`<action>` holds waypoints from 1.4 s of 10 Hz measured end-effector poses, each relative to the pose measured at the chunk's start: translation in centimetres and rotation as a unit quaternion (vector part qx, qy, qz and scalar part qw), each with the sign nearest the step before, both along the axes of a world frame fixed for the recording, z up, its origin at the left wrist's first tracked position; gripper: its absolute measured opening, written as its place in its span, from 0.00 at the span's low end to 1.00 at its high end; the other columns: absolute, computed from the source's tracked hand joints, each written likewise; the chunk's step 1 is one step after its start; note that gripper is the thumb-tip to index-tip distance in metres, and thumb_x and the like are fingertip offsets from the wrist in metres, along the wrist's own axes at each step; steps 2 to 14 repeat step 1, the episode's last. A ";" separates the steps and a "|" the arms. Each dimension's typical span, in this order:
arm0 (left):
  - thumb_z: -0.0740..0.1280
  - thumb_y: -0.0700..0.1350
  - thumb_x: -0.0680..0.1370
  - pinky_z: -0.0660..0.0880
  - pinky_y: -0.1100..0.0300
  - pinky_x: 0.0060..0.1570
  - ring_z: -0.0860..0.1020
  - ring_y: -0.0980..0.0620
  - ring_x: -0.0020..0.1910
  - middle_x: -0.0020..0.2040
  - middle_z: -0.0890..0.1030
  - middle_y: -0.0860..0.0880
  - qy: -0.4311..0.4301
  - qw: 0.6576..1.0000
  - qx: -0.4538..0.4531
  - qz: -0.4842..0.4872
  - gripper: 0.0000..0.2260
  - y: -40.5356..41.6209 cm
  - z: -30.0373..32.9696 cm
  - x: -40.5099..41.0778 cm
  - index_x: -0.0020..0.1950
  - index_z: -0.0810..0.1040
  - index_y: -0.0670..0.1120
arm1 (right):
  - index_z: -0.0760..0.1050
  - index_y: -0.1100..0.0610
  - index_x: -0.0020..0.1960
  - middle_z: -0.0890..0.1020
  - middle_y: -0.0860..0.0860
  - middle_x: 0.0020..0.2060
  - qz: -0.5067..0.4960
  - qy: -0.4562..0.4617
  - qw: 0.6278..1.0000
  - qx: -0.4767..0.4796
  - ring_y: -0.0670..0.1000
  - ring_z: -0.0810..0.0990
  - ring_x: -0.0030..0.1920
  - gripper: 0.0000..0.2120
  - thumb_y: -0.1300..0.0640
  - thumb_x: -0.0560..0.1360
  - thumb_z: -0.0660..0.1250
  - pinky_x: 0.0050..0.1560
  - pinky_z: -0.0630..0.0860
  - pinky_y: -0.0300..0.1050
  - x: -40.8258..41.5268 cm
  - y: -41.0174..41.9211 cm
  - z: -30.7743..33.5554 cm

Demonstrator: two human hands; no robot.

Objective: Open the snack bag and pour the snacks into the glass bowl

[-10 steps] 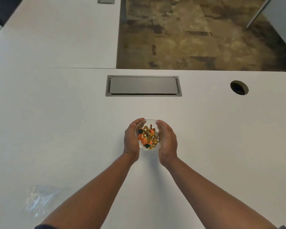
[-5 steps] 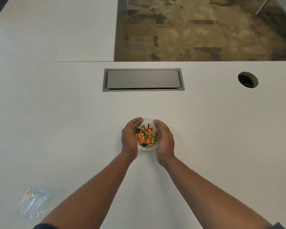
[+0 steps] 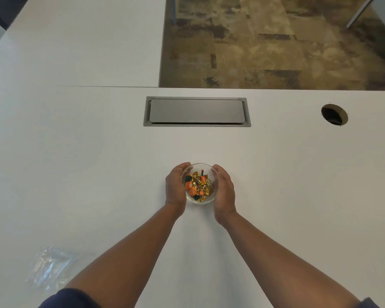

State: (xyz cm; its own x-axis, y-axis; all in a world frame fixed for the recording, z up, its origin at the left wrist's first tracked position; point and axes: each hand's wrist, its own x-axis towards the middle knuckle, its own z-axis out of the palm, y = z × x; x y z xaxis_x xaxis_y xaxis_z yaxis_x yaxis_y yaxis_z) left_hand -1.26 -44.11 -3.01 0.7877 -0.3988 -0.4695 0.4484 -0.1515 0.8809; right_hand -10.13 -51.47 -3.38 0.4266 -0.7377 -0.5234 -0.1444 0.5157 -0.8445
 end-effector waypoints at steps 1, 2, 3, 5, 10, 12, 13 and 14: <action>0.55 0.47 0.84 0.79 0.59 0.52 0.81 0.53 0.56 0.54 0.84 0.53 -0.021 0.999 0.029 -0.030 0.14 0.6 -0.1 0.2 0.55 0.82 0.54 | 0.70 0.54 0.76 0.76 0.50 0.72 0.019 0.028 0.999 -0.016 0.49 0.73 0.72 0.20 0.49 0.86 0.57 0.70 0.74 0.44 -0.5 0.2 -0.3; 0.55 0.47 0.84 0.79 0.59 0.52 0.81 0.53 0.56 0.54 0.84 0.53 -0.021 0.999 0.029 -0.030 0.14 0.6 -0.1 0.2 0.55 0.82 0.54 | 0.70 0.54 0.76 0.76 0.50 0.72 0.019 0.028 0.999 -0.016 0.49 0.73 0.72 0.20 0.49 0.86 0.57 0.70 0.74 0.44 -0.5 0.2 -0.3; 0.55 0.47 0.84 0.79 0.59 0.52 0.81 0.53 0.56 0.54 0.84 0.53 -0.021 0.999 0.029 -0.030 0.14 0.6 -0.1 0.2 0.55 0.82 0.54 | 0.70 0.54 0.76 0.76 0.50 0.72 0.019 0.028 0.999 -0.016 0.49 0.73 0.72 0.20 0.49 0.86 0.57 0.70 0.74 0.44 -0.5 0.2 -0.3; 0.55 0.47 0.84 0.79 0.59 0.52 0.81 0.53 0.56 0.54 0.84 0.53 -0.021 0.999 0.029 -0.030 0.14 0.6 -0.1 0.2 0.55 0.82 0.54 | 0.70 0.54 0.76 0.76 0.50 0.72 0.019 0.028 0.999 -0.016 0.49 0.73 0.72 0.20 0.49 0.86 0.57 0.70 0.74 0.44 -0.5 0.2 -0.3; 0.55 0.47 0.84 0.79 0.59 0.52 0.81 0.53 0.56 0.54 0.84 0.53 -0.021 0.999 0.029 -0.030 0.14 0.6 -0.1 0.2 0.55 0.82 0.54 | 0.70 0.54 0.76 0.76 0.50 0.72 0.019 0.028 0.999 -0.016 0.49 0.73 0.72 0.20 0.49 0.86 0.57 0.70 0.74 0.44 -0.5 0.2 -0.3; 0.55 0.47 0.84 0.79 0.59 0.52 0.81 0.53 0.56 0.54 0.84 0.53 -0.021 0.999 0.029 -0.030 0.14 0.6 -0.1 0.2 0.55 0.82 0.54 | 0.70 0.54 0.76 0.76 0.50 0.72 0.019 0.028 0.999 -0.016 0.49 0.73 0.72 0.20 0.49 0.86 0.57 0.70 0.74 0.44 -0.5 0.2 -0.3; 0.55 0.47 0.84 0.79 0.59 0.52 0.81 0.53 0.56 0.54 0.84 0.53 -0.021 0.999 0.029 -0.030 0.14 0.6 -0.1 0.2 0.55 0.82 0.54 | 0.70 0.54 0.76 0.76 0.50 0.72 0.019 0.028 0.999 -0.016 0.49 0.73 0.72 0.20 0.49 0.86 0.57 0.70 0.74 0.44 -0.5 0.2 -0.3; 0.55 0.47 0.84 0.79 0.59 0.52 0.81 0.53 0.56 0.54 0.84 0.53 -0.021 0.999 0.029 -0.030 0.14 0.6 -0.1 0.2 0.55 0.82 0.54 | 0.70 0.54 0.76 0.76 0.50 0.72 0.019 0.028 0.999 -0.016 0.49 0.73 0.72 0.20 0.49 0.86 0.57 0.70 0.74 0.44 -0.5 0.2 -0.3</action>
